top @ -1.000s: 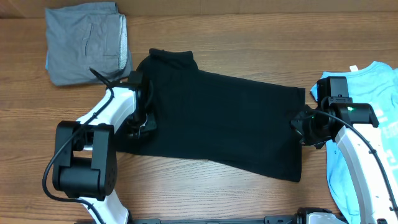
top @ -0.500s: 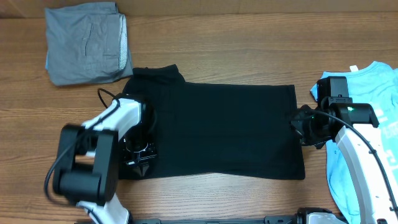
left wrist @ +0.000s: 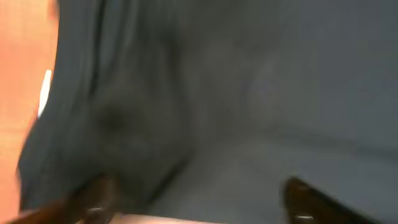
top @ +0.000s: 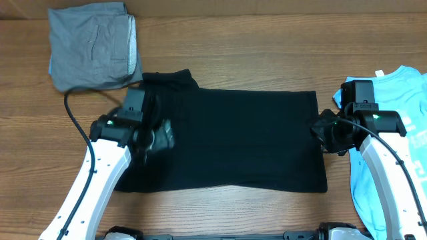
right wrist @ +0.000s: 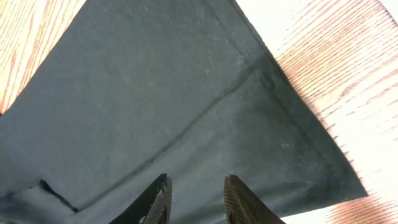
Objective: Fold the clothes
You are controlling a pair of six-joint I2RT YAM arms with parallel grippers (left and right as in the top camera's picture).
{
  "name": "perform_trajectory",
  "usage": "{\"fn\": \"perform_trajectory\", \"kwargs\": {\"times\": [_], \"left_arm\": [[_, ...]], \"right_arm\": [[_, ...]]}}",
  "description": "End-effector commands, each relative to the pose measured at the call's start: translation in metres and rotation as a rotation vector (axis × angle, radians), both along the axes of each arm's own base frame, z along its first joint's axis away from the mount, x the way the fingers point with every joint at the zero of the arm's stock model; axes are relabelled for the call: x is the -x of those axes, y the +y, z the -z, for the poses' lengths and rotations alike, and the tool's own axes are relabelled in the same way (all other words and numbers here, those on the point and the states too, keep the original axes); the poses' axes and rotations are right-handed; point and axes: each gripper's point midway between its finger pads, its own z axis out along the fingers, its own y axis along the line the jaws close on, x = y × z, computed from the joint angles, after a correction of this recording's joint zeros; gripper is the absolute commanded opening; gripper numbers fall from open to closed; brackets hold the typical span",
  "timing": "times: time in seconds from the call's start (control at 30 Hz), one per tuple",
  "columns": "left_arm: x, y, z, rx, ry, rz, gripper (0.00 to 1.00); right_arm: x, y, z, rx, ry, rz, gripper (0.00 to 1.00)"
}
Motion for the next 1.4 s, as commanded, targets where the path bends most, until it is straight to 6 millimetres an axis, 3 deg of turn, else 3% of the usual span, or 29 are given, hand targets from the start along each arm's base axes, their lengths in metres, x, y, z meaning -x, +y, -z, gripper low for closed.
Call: {"fn": "perform_trajectory", "kwargs": {"times": [0.0, 0.1, 0.2, 0.33, 0.47, 0.73, 0.93, 1.13, 1.37], "left_arm": [[-0.048, 0.003, -0.032, -0.074, -0.185, 0.071, 1.0], [-0.087, 0.01, -0.047, -0.108, -0.284, 0.076, 1.0], [-0.124, 0.016, -0.045, -0.127, -0.312, 0.083, 0.99], [-0.174, 0.027, -0.018, -0.195, -0.303, 0.124, 0.99], [-0.203, 0.04, 0.021, -0.203, -0.237, 0.112, 0.96], [-0.223, 0.044, 0.053, -0.144, -0.207, 0.13, 0.95], [-0.228, 0.032, 0.068, -0.085, -0.206, 0.187, 0.89], [-0.225, 0.03, 0.097, -0.07, -0.154, 0.193, 0.87], [-0.231, 0.03, 0.097, -0.068, -0.176, 0.185, 0.86]], "right_arm": [[-0.005, 0.003, -0.01, -0.016, -0.029, -0.013, 0.32], [-0.002, 0.003, -0.009, -0.014, -0.017, -0.014, 0.32], [-0.002, 0.002, -0.009, -0.013, -0.017, -0.014, 0.31], [-0.003, 0.002, -0.009, -0.011, -0.022, -0.017, 0.32], [-0.001, 0.002, -0.009, -0.005, -0.018, -0.039, 0.31], [-0.003, 0.002, -0.009, -0.004, -0.024, -0.039, 0.31], [-0.008, 0.002, -0.011, -0.003, -0.046, -0.039, 0.32], [-0.009, 0.002, -0.011, -0.002, -0.052, -0.039, 0.32], [-0.009, 0.0, -0.011, 0.014, -0.056, -0.056, 0.32]]}}
